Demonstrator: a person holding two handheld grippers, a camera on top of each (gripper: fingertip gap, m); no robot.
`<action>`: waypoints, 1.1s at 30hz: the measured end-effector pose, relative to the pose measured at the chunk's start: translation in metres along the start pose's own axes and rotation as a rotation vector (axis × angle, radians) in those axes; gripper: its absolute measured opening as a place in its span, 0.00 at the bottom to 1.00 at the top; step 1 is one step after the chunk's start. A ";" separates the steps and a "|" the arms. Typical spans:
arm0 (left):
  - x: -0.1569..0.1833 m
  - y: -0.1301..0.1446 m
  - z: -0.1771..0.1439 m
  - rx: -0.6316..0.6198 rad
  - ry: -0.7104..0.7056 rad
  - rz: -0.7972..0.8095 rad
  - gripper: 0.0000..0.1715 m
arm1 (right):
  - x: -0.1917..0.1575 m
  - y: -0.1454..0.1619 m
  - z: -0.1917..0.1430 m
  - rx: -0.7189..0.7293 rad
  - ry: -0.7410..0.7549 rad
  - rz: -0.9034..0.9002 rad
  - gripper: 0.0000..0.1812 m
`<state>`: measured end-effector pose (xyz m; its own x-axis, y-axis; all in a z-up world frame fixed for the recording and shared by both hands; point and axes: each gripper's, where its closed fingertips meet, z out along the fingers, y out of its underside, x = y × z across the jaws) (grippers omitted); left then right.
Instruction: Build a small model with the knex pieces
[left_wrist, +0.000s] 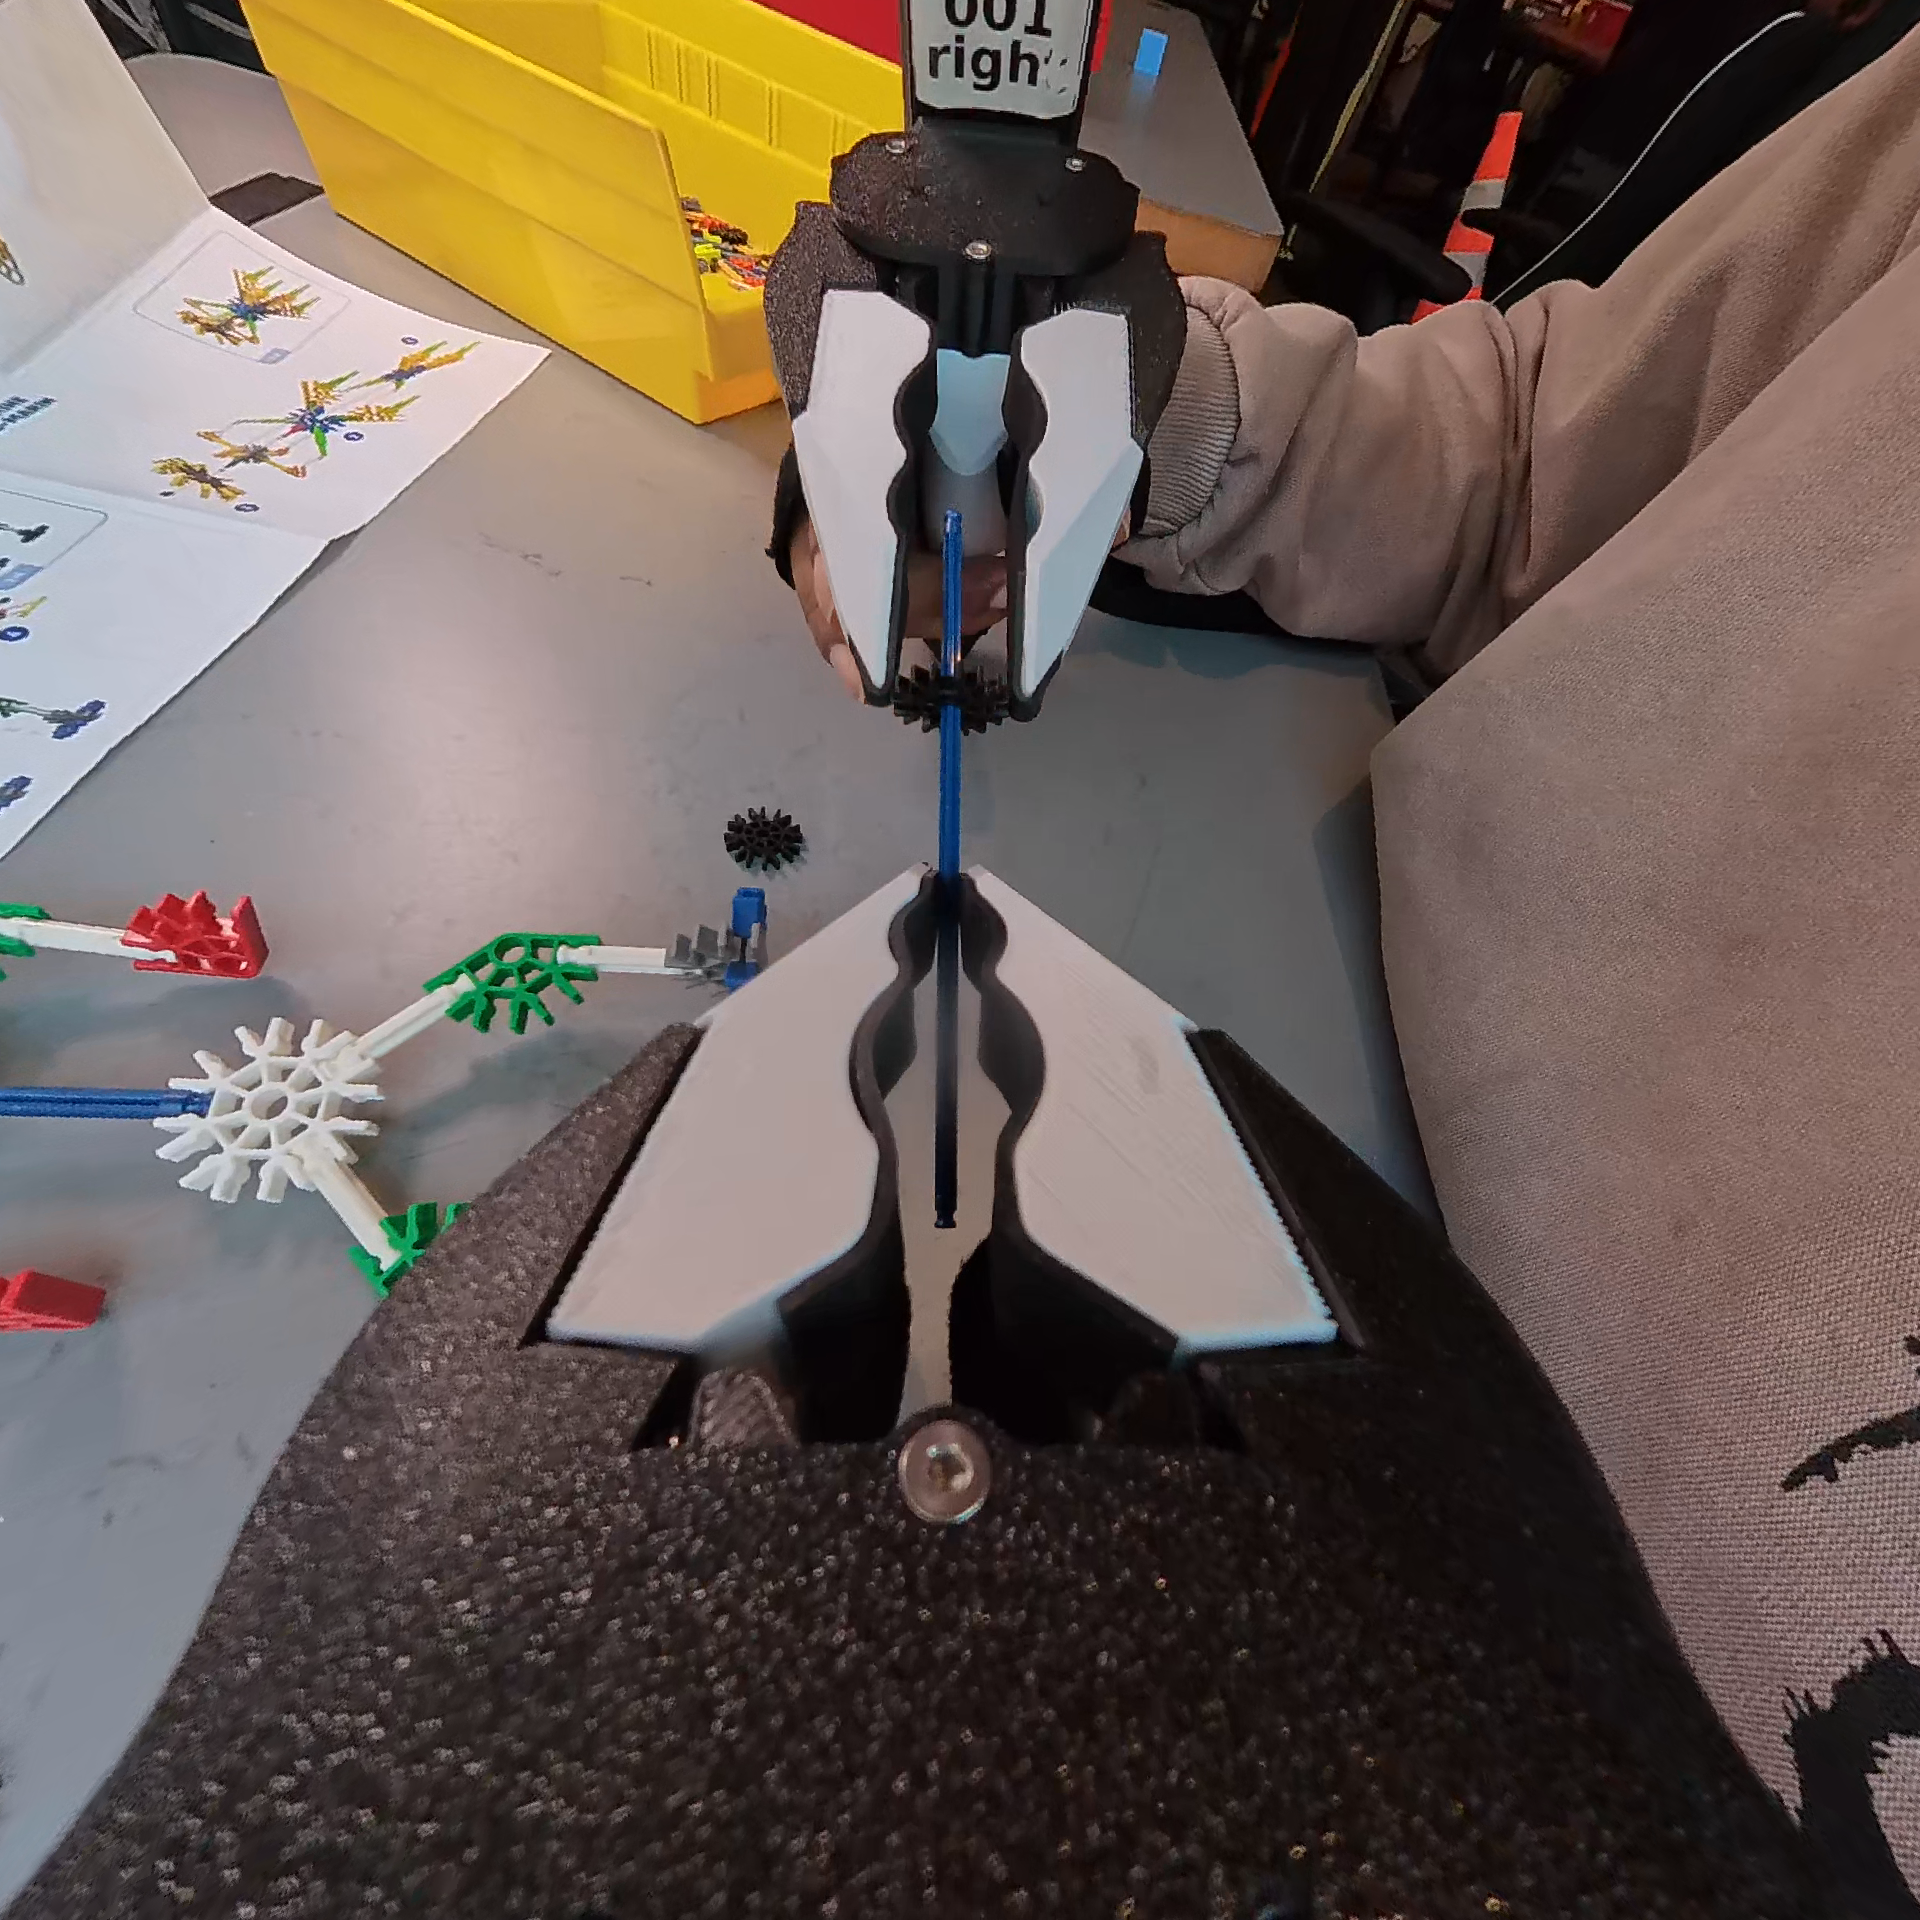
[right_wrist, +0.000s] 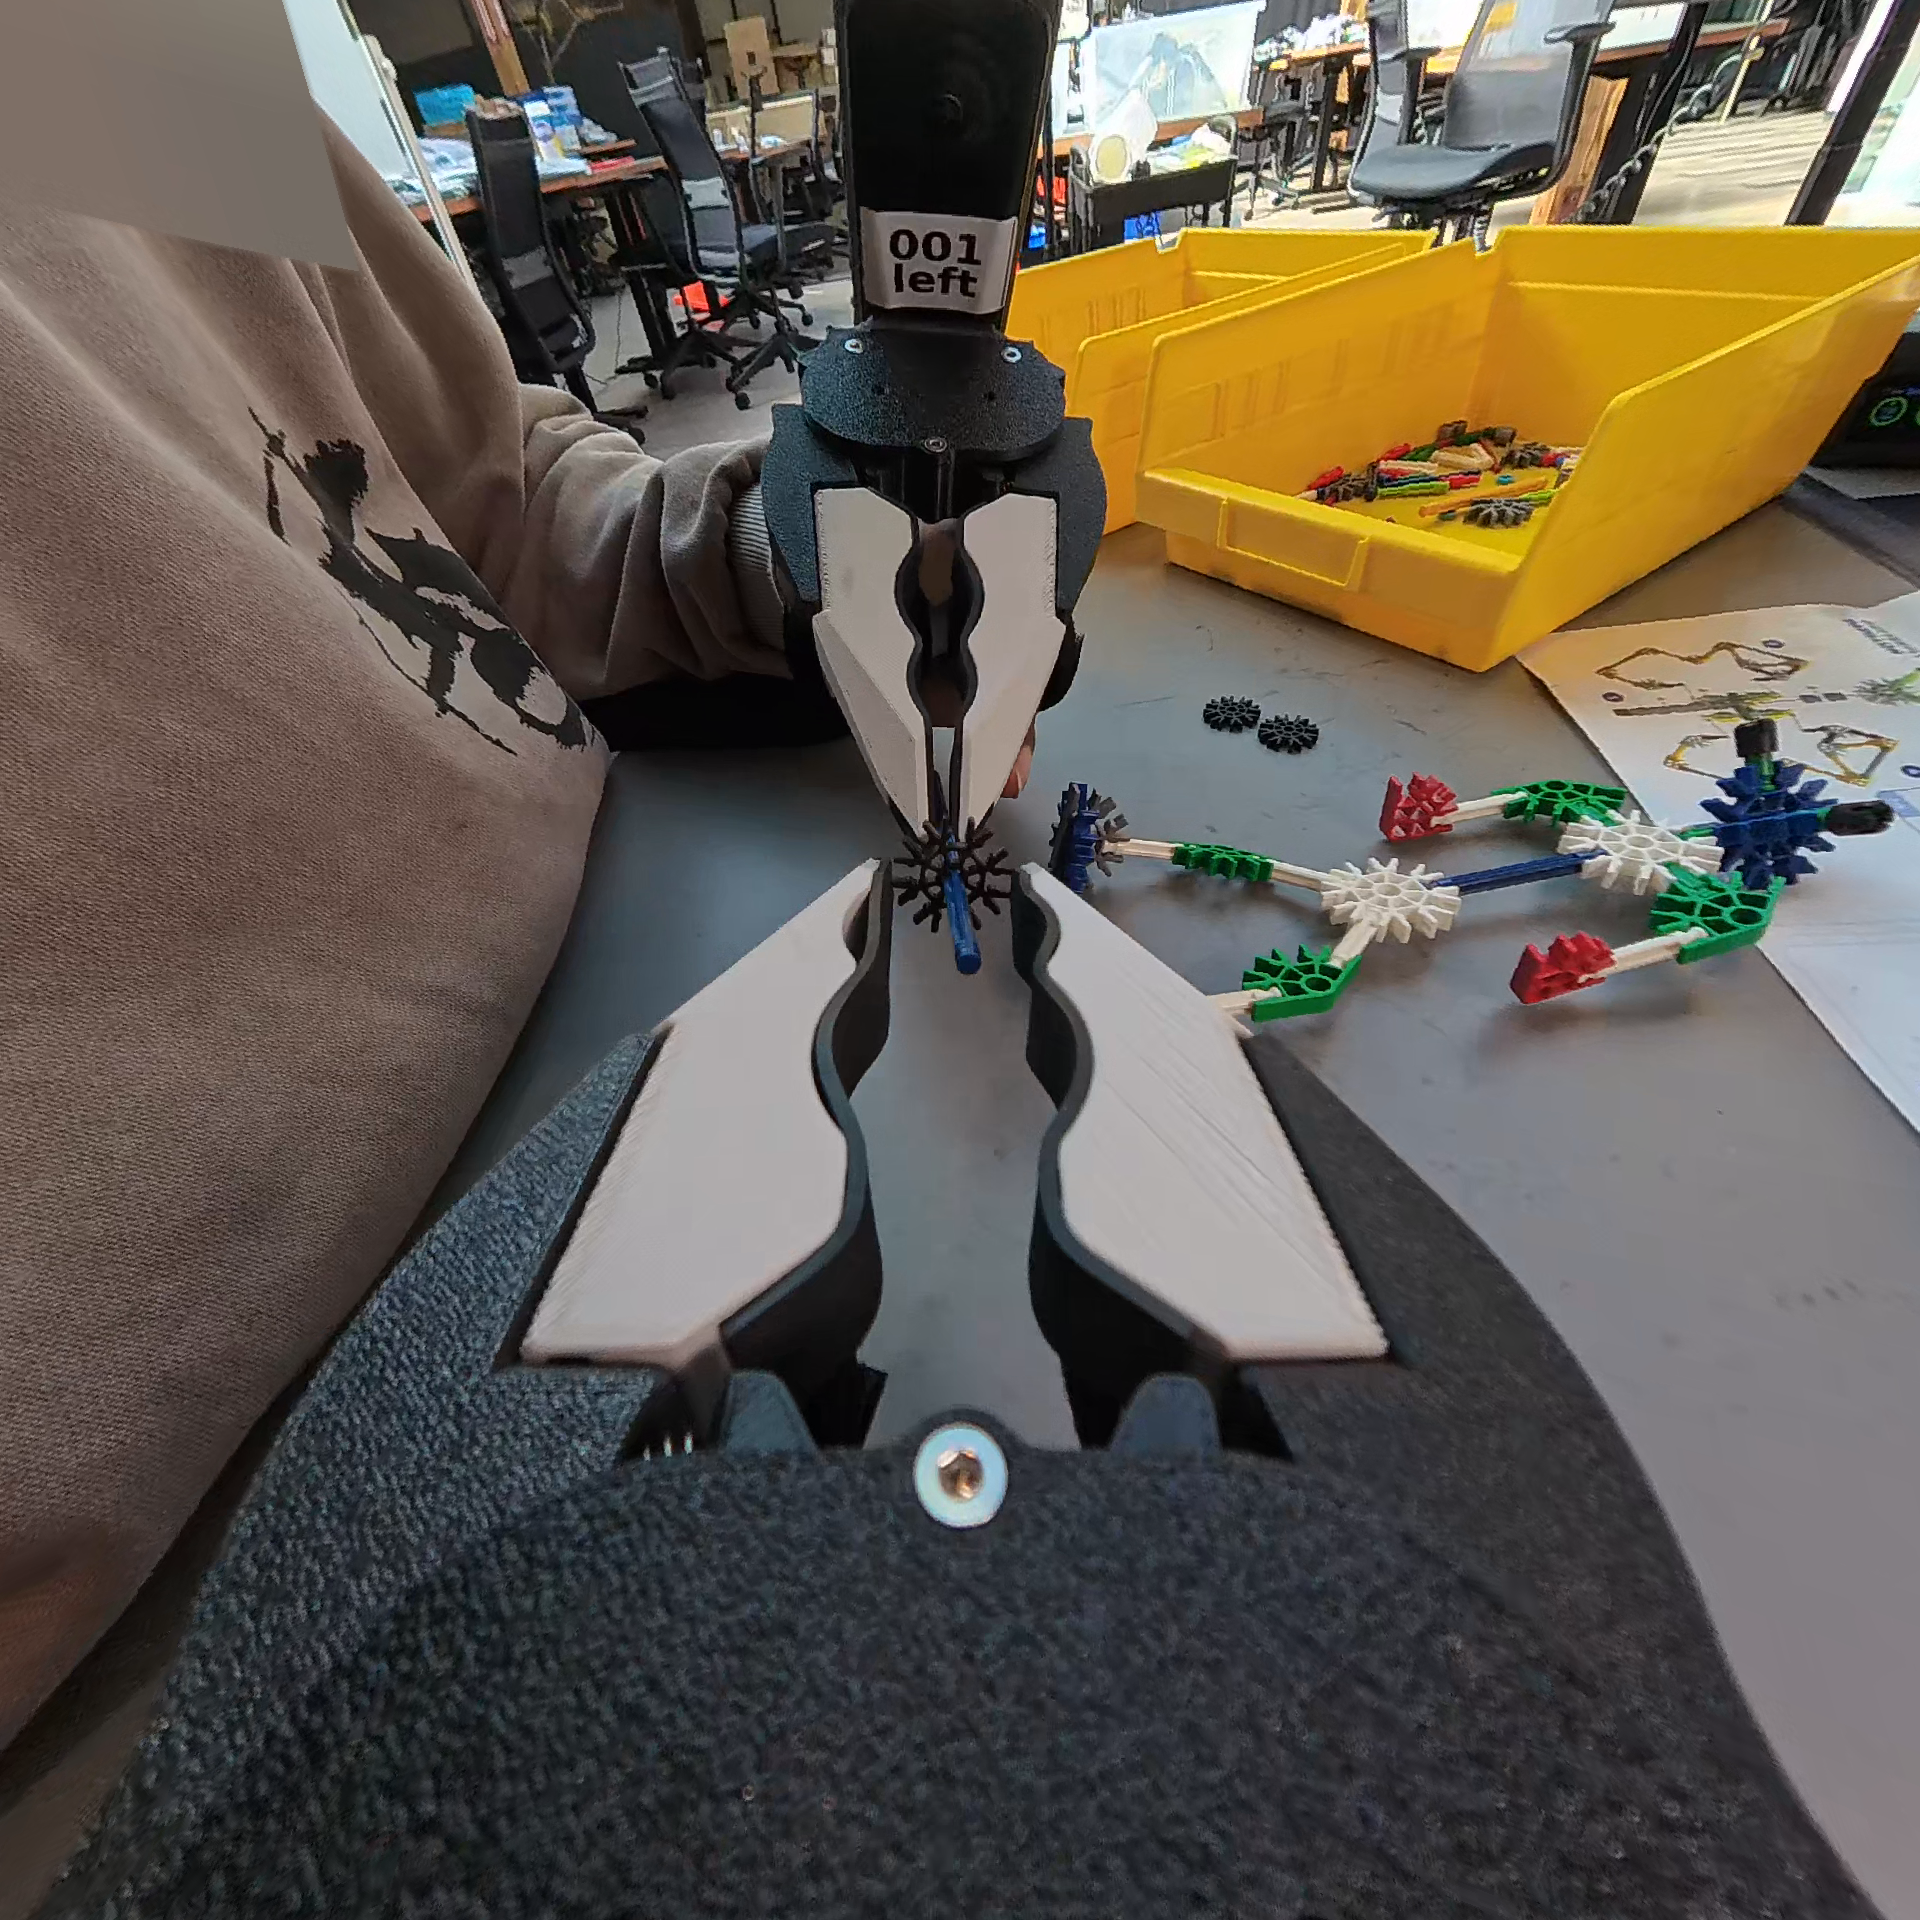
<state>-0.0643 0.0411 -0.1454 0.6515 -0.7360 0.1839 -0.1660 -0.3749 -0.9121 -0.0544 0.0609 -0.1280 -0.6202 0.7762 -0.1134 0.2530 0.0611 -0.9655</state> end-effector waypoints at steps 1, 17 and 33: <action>-0.001 0.000 0.000 -0.003 -0.005 0.000 0.01 | 0.001 0.001 -0.001 -0.004 0.005 0.000 0.12; -0.004 0.007 0.000 -0.038 -0.024 0.012 0.01 | 0.004 0.014 -0.003 -0.087 0.026 -0.029 0.12; -0.014 0.047 0.005 -0.289 -0.118 0.153 0.01 | 0.031 0.030 -0.036 -0.205 0.131 0.000 0.17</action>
<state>-0.0776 0.0364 -0.1926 0.6812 -0.7321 -0.0064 -0.4604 -0.4217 -0.7811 -0.0395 0.1090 -0.1523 -0.5223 0.8499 -0.0691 0.4067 0.1771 -0.8962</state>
